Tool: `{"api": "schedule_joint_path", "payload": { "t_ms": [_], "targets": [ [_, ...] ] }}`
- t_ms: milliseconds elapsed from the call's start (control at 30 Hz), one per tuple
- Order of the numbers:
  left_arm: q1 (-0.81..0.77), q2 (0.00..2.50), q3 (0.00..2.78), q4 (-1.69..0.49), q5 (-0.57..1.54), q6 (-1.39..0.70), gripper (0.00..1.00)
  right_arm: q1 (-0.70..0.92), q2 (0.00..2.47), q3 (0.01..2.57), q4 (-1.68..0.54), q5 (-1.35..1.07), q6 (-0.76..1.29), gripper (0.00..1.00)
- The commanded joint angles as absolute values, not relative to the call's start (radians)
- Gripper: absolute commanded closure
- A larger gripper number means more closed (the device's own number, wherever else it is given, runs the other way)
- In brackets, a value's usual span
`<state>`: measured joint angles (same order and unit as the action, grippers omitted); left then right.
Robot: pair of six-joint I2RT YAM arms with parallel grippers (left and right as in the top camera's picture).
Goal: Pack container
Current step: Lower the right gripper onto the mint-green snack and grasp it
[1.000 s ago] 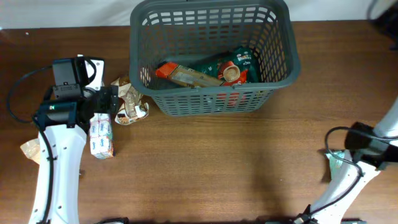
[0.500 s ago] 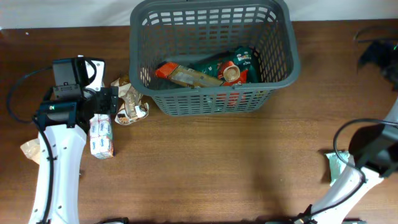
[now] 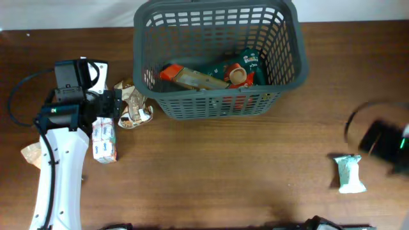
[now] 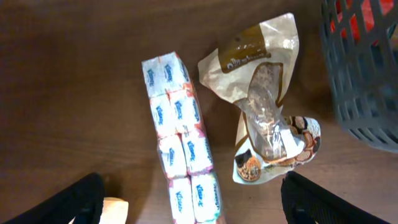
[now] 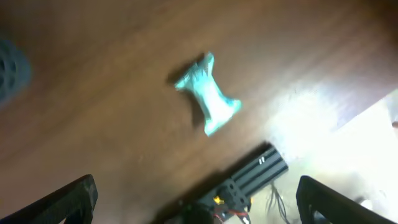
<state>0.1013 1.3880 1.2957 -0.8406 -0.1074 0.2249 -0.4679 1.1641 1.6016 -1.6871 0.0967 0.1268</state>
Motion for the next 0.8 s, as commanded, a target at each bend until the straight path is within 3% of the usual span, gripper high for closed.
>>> {"api": "schedule_joint_path", "payload": {
  "t_ms": [0,233,333,467,767],
  "targets": [
    [0.106,1.393,1.293,-0.841,-0.093,0.241,0.15,-0.466,1.086,1.429,-1.612,0.051,0.031,0.01],
    [0.106,1.393,1.293,-0.84,-0.082,0.241,0.15,-0.45,1.016,1.068,-1.214,-0.102,-0.164,0.01],
    [0.106,1.393,1.293,-0.839,-0.055,0.241,0.15,-0.45,1.061,0.958,-1.072,-0.077,-0.388,0.01],
    [0.106,1.393,1.293,-0.838,-0.056,0.242,0.15,-0.451,1.162,0.922,-1.028,-0.048,-0.517,0.01],
    [0.106,1.393,1.293,-0.846,-0.056,0.242,0.15,-0.453,1.331,0.918,-1.006,0.094,-0.525,0.01]
  ]
}}
